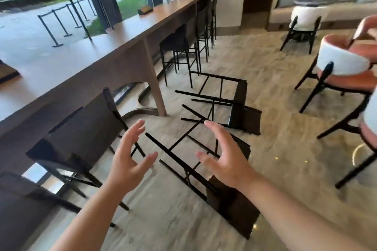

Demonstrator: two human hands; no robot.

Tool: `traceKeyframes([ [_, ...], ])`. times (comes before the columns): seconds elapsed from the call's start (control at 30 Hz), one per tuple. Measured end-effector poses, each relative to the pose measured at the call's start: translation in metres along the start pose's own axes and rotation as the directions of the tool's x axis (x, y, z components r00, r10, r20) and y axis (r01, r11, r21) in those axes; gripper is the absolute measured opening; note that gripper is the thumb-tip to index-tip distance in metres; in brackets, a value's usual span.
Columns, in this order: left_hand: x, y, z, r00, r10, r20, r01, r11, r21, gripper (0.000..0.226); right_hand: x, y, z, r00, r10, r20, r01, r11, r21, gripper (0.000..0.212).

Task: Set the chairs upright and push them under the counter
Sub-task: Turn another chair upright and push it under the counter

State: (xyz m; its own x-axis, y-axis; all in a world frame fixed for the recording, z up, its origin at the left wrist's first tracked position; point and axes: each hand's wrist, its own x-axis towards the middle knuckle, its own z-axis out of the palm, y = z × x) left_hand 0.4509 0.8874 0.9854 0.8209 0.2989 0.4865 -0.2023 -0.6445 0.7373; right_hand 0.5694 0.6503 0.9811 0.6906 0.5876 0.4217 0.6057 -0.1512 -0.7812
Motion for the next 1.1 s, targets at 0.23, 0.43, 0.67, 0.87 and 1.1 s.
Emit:
traceKeyframes([
  [0.23,0.021,0.060,0.132,0.986,0.020,0.167,-0.005,0.996,-0.087,0.071,-0.063,0.037,-0.142,0.984,0.104,-0.147,-0.110,0.993,-0.035,0.068],
  [0.43,0.053,0.084,0.234,0.964,0.045,0.264,0.005,0.983,-0.186,0.075,-0.089,0.074,-0.212,0.949,0.202,-0.244,-0.220,0.974,-0.051,0.065],
  [0.67,0.105,0.069,0.347,0.964,0.053,0.261,0.016,0.966,-0.256,0.071,-0.077,0.139,-0.275,0.934,0.271,-0.232,-0.300,0.948,-0.104,0.065],
  [0.87,0.148,0.035,0.429,0.979,0.005,0.205,0.052,0.961,-0.273,0.069,-0.023,0.214,-0.314,0.941,0.324,-0.100,-0.336,0.929,-0.154,0.063],
  [1.1,0.198,0.027,0.472,0.988,-0.015,0.156,0.049,0.975,-0.218,0.067,0.049,0.267,-0.339,0.961,0.274,0.028,-0.267,0.951,-0.153,0.063],
])
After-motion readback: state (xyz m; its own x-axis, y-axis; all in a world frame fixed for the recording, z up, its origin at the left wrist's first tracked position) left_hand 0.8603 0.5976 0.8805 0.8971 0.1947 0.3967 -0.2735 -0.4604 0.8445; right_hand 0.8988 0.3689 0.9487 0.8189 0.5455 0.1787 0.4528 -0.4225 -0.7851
